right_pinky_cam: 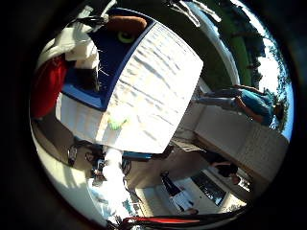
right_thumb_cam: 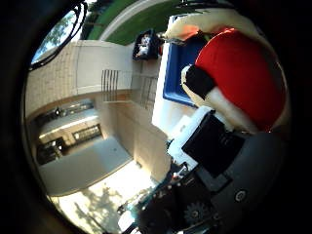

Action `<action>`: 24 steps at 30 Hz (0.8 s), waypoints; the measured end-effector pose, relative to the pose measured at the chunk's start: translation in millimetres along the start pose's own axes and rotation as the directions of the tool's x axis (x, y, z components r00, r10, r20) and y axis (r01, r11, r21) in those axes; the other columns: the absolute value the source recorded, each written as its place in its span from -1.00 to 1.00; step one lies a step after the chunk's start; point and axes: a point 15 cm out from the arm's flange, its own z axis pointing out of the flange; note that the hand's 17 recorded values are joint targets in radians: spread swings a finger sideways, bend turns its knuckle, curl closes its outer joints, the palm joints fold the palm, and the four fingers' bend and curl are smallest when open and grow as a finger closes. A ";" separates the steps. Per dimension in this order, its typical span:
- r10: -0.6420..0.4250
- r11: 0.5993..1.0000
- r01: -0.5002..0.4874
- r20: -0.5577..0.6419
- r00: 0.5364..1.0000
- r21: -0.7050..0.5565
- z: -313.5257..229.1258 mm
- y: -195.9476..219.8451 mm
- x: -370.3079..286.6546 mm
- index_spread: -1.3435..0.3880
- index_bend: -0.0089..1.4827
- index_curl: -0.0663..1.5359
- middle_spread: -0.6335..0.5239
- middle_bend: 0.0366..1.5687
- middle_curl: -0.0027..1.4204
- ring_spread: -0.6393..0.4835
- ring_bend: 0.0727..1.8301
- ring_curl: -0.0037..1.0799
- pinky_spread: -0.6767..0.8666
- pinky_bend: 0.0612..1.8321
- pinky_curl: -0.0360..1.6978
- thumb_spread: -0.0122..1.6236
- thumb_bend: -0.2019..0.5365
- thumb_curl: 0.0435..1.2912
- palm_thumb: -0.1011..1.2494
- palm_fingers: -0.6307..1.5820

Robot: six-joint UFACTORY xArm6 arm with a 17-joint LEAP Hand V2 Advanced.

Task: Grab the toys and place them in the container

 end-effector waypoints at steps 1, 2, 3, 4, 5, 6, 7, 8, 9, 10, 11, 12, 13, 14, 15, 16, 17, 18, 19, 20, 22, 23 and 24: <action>-0.002 1.000 0.002 0.008 1.000 -0.003 11.2 -18.7 -5.0 -0.41 0.11 -0.36 -0.27 0.55 0.43 -0.01 0.64 0.40 0.05 0.75 -0.15 0.46 -0.49 -0.11 0.61 0.36; -0.001 1.000 0.001 0.011 1.000 0.006 20.1 -33.6 -7.8 -0.42 0.11 -0.34 -0.27 0.56 0.44 -0.01 0.65 0.40 0.05 0.75 -0.14 0.46 -0.49 -0.10 0.61 0.35; 0.000 1.000 0.000 0.012 1.000 0.030 25.9 -48.0 -9.8 -0.42 0.11 -0.33 -0.27 0.56 0.44 -0.01 0.66 0.40 0.04 0.75 -0.13 0.46 -0.49 -0.10 0.61 0.35; 0.000 0.998 -0.001 0.009 1.000 0.064 32.0 -65.8 -11.9 -0.43 0.12 -0.31 -0.27 0.57 0.44 -0.02 0.67 0.41 0.04 0.76 -0.13 0.46 -0.50 -0.10 0.60 0.34; 0.001 0.996 -0.001 0.006 1.000 0.094 38.9 -82.5 -13.4 -0.44 0.12 -0.27 -0.27 0.58 0.45 -0.02 0.68 0.41 0.04 0.76 -0.11 0.46 -0.51 -0.09 0.59 0.33; 0.000 0.993 -0.001 0.002 1.000 0.117 47.4 -98.1 -14.6 -0.44 0.12 -0.25 -0.27 0.59 0.45 -0.02 0.68 0.41 0.04 0.76 -0.11 0.46 -0.51 -0.09 0.59 0.32; 0.004 0.992 -0.004 0.000 1.000 0.123 61.2 -112.1 -13.5 -0.44 0.11 -0.24 -0.26 0.59 0.45 -0.02 0.69 0.41 0.04 0.77 -0.10 0.46 -0.51 -0.09 0.58 0.32; 0.009 0.994 -0.009 0.000 1.000 0.112 75.1 -119.9 -11.7 -0.45 0.11 -0.22 -0.26 0.60 0.46 -0.02 0.70 0.41 0.04 0.76 -0.10 0.46 -0.54 -0.10 0.53 0.31; 0.013 0.995 -0.013 0.000 1.000 0.097 87.1 -124.3 -10.2 -0.45 0.10 -0.21 -0.26 0.61 0.46 -0.01 0.71 0.41 0.03 0.76 -0.09 0.47 -0.55 -0.11 0.51 0.29; 0.017 0.996 -0.017 0.000 1.000 0.084 98.2 -128.4 -8.3 -0.45 0.10 -0.18 -0.26 0.61 0.46 -0.01 0.71 0.41 0.03 0.75 -0.08 0.48 -0.54 -0.13 0.49 0.26; 0.021 0.997 -0.020 -0.001 1.000 0.077 106.1 -131.9 -6.4 -0.44 0.09 -0.15 -0.25 0.61 0.45 0.00 0.70 0.40 0.04 0.73 -0.08 0.49 -0.54 -0.14 0.47 0.24; 0.023 0.997 -0.023 -0.001 1.000 0.071 112.8 -134.7 -4.4 -0.43 0.08 -0.13 -0.24 0.60 0.44 0.02 0.71 0.40 0.05 0.72 -0.07 0.49 -0.53 -0.15 0.47 0.23; 0.028 0.998 -0.028 -0.002 1.000 0.063 119.0 -136.6 -1.1 -0.42 0.07 -0.12 -0.23 0.60 0.43 0.03 0.70 0.38 0.05 0.71 -0.07 0.50 -0.53 -0.17 0.46 0.22; 0.033 0.998 -0.033 -0.001 0.999 0.056 121.6 -136.4 2.8 -0.34 -0.02 -0.10 -0.18 0.45 0.35 0.11 0.61 0.31 0.10 0.69 -0.09 0.50 -0.54 -0.19 0.43 0.12; 0.040 0.998 -0.040 0.000 0.999 0.053 122.4 -136.0 7.5 -0.29 -0.04 -0.09 -0.17 0.38 0.32 0.12 0.59 0.30 0.11 0.69 -0.09 0.51 -0.54 -0.20 0.42 0.07; 0.048 0.998 -0.048 0.002 0.999 0.044 123.0 -133.9 13.6 -0.18 -0.14 -0.11 -0.14 0.10 0.23 0.17 0.54 0.28 0.14 0.72 -0.07 0.51 -0.54 -0.22 0.40 -0.21; 0.054 0.998 -0.055 0.005 0.999 0.032 124.0 -131.0 18.0 -0.08 -0.18 -0.09 -0.08 -0.11 0.14 0.27 0.46 0.26 0.18 0.72 -0.06 0.51 -0.55 -0.24 0.37 -0.43; 0.056 0.998 -0.056 0.008 0.998 0.022 124.3 -128.3 20.6 -0.03 -0.22 -0.12 -0.02 -0.27 0.04 0.36 0.34 0.17 0.23 0.67 -0.10 0.51 -0.54 -0.25 0.36 -0.55; 0.058 0.998 -0.058 0.012 0.998 0.019 122.0 -126.1 24.6 -0.01 -0.27 -0.18 0.02 -0.38 -0.05 0.44 0.19 0.04 0.27 0.59 -0.15 0.51 -0.53 -0.26 0.36 -0.60; 0.060 0.998 -0.060 0.017 0.998 0.020 117.8 -123.6 31.7 0.00 -0.31 -0.22 0.07 -0.48 -0.12 0.50 0.04 -0.08 0.30 0.52 -0.20 0.51 -0.52 -0.27 0.35 -0.63; 0.053 0.998 -0.053 0.023 0.998 0.027 106.0 -116.5 42.0 0.02 -0.38 -0.27 0.12 -0.60 -0.20 0.57 -0.09 -0.20 0.35 0.42 -0.25 0.50 -0.51 -0.28 0.36 -0.62; 0.040 0.999 -0.041 0.023 0.999 0.035 96.3 -111.3 41.7 0.03 -0.45 -0.31 0.15 -0.69 -0.26 0.61 -0.19 -0.28 0.39 0.35 -0.30 0.50 -0.52 -0.30 0.35 -0.60; 0.025 0.999 -0.026 0.021 0.999 0.047 85.2 -106.1 40.7 0.04 -0.48 -0.33 0.16 -0.72 -0.28 0.62 -0.22 -0.30 0.40 0.32 -0.31 0.50 -0.51 -0.30 0.35 -0.60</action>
